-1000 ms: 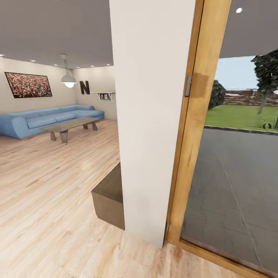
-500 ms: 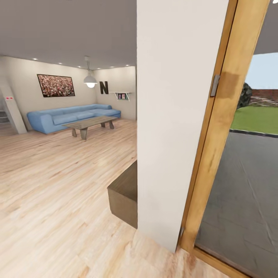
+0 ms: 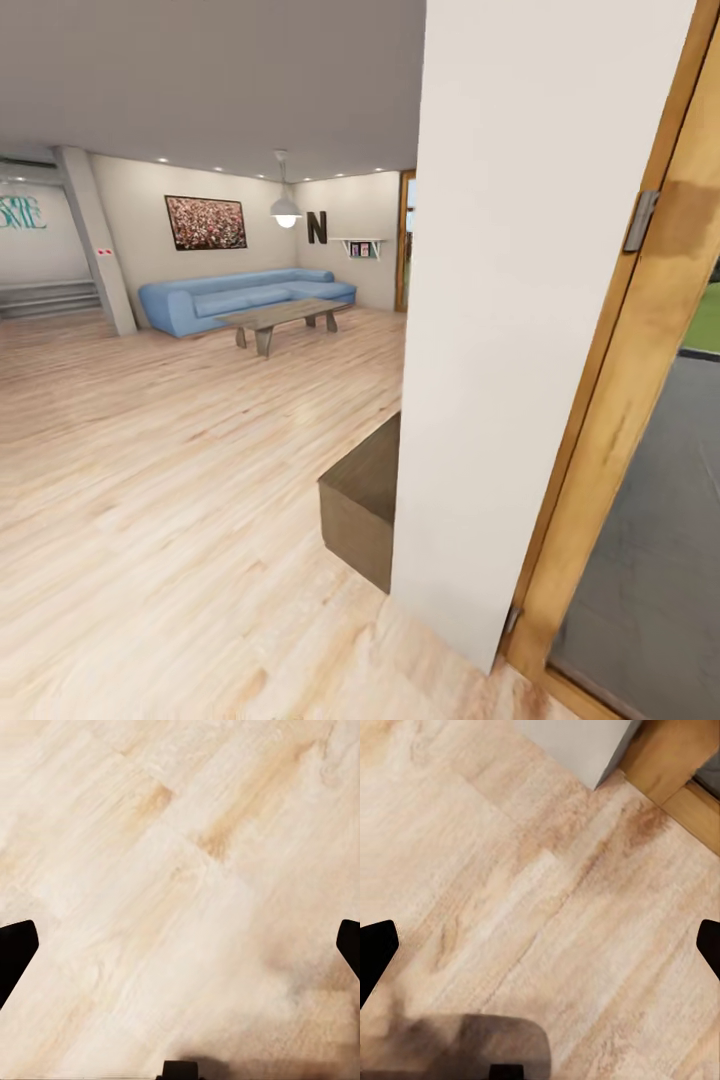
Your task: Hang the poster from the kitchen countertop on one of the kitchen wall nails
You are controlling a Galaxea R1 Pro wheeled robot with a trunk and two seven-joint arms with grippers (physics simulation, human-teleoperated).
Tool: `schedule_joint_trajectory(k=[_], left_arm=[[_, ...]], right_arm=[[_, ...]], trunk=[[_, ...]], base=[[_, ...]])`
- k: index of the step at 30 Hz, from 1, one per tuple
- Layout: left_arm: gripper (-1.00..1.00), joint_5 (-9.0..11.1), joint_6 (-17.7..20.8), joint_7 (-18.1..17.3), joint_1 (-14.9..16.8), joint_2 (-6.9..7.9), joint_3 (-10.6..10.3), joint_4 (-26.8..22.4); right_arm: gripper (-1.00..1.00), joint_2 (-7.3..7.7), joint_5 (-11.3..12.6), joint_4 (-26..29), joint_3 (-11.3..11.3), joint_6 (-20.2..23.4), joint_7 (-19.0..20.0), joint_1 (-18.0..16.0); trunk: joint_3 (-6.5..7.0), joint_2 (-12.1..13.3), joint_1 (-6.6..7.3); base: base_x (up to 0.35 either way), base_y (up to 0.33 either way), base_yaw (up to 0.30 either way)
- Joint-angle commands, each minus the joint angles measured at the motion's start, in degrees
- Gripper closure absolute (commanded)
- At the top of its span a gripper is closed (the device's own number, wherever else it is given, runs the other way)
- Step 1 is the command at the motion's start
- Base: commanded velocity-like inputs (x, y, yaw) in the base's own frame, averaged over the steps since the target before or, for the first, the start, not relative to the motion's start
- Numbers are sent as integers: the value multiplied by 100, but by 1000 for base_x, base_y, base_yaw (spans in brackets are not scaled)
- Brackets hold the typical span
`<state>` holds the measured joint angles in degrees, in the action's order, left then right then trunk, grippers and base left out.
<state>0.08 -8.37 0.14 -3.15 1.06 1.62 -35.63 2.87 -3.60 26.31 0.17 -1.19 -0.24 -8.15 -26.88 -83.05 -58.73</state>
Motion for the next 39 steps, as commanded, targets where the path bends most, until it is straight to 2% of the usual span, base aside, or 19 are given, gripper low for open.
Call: schedule_joint_trajectory(k=[1,20,29,39], left_arm=[[-100,1,-10,2,-2,-1,5,-6],[-100,1,-12,3,-2,-1,12,-6],[-100,0,-6,4,-2,-1,111,-6],[-100,1,-15,-4,-2,-1,332,-6]], right_arm=[[-100,0,-39,-3,1,-13,-2,-3],[-100,-14,-44,-6,1,-13,-20,-3],[-100,-31,-40,-12,-1,-13,-27,-3],[-100,-34,-42,-12,1,-13,-29,-3]], trunk=[[-5,-3,0],[-5,-3,0],[-5,-3,0],[-5,-3,0]], base=[[0,0,293],[0,0,293],[0,-109,181],[0,-4,288]])
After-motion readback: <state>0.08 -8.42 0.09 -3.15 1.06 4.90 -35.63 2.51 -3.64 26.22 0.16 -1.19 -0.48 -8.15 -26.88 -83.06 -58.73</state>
